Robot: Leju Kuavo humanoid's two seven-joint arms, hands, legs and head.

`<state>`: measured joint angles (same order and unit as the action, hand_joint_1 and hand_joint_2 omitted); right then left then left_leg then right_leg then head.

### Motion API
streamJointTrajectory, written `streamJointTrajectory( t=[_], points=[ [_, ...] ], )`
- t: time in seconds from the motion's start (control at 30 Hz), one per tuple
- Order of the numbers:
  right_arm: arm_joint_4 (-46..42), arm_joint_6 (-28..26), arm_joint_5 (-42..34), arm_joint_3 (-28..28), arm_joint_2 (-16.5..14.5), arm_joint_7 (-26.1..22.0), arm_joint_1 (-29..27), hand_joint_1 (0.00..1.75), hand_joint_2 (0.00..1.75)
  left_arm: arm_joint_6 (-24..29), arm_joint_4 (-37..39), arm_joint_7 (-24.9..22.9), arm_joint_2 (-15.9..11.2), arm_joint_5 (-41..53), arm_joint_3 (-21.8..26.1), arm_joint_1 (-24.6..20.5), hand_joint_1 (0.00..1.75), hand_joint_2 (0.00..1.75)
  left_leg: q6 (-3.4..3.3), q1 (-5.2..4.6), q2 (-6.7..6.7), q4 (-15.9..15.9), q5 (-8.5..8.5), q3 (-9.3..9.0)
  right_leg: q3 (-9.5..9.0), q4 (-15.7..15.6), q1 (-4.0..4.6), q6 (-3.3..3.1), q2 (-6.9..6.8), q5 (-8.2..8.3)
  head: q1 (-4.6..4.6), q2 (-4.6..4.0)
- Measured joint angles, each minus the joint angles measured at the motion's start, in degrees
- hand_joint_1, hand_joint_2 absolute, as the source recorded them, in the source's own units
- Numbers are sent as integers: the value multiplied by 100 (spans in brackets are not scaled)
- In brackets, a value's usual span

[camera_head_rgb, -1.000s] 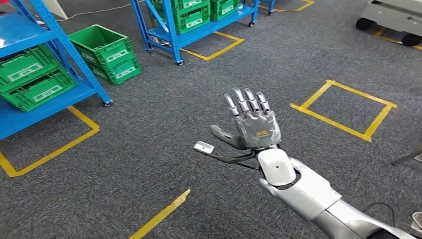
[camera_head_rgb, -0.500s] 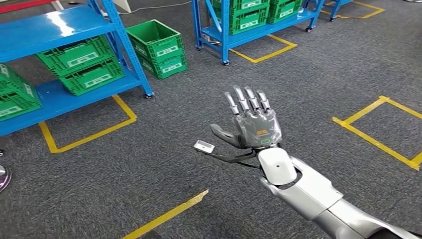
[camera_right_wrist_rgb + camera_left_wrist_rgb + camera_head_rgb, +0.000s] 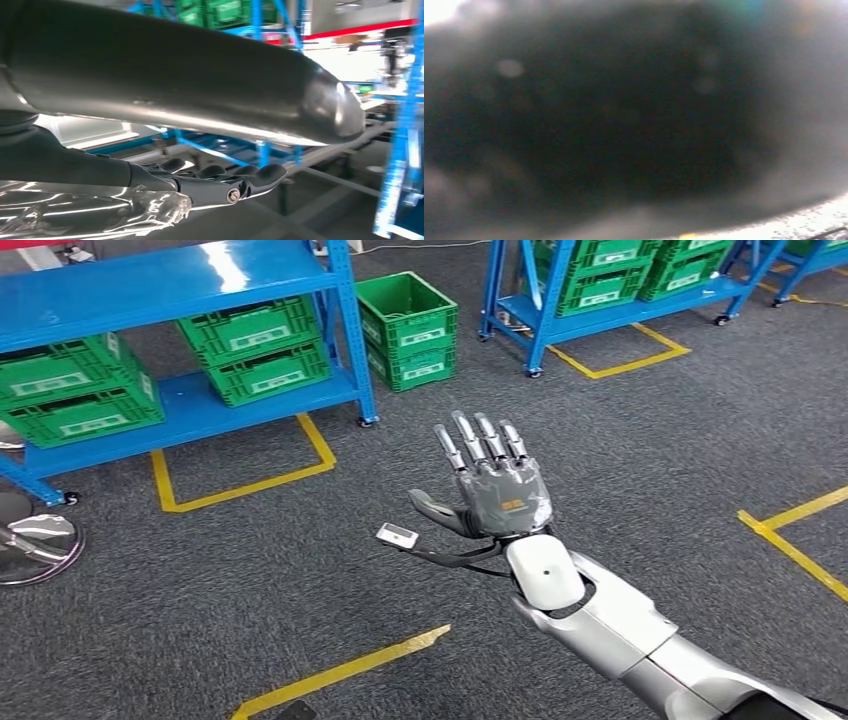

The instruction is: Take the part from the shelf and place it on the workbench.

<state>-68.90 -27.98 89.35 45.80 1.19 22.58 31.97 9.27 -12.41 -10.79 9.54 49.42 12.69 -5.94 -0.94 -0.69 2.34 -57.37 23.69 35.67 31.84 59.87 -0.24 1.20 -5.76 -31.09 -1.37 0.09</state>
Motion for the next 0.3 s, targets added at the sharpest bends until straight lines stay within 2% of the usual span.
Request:
streamJointTrajectory(
  t=[0.07,0.1,0.13,0.17,0.2,0.23,0.27,0.3],
  points=[
    [6,-3,0,-1,0,2,-2,0,0,-1,0,-1,8,1,1,-14,0,0,-41,35,-156,22,-8,-20,293,608,-27,38,376,-294,36,0],
    [12,-4,0,-2,0,3,-13,0,0,-1,0,-1,12,2,1,-25,0,0,-53,42,-238,21,-6,-21,511,1014,-36,50,499,-451,51,0],
    [21,-3,0,-1,1,1,-31,0,0,-1,0,-1,16,2,1,-26,0,0,-57,45,-322,20,-4,-24,710,1338,-39,61,544,-539,64,0],
    [30,-2,0,-1,1,-1,-46,0,0,-1,0,-1,18,2,1,-21,0,0,-57,46,-407,18,-2,-28,843,1499,-41,70,559,-526,69,0],
    [36,-2,0,-2,1,-5,-55,0,0,-1,0,-1,17,2,1,-13,0,0,-52,49,-497,14,2,-36,871,1434,-46,73,567,-388,73,0],
    [39,-2,0,-4,1,-10,-60,0,0,0,0,-1,18,4,1,-7,0,0,-42,55,-587,8,8,-47,797,1167,-55,75,593,-160,73,0],
    [40,-1,0,-6,1,-15,-60,0,0,1,0,-1,19,7,1,-4,0,0,-23,62,-674,-4,20,-54,649,763,-73,79,675,93,74,0],
    [41,0,0,-8,1,-18,-60,0,0,1,0,-1,19,9,1,-4,0,0,-13,67,-718,-9,26,-59,556,526,-82,80,712,239,75,0]
  ],
)
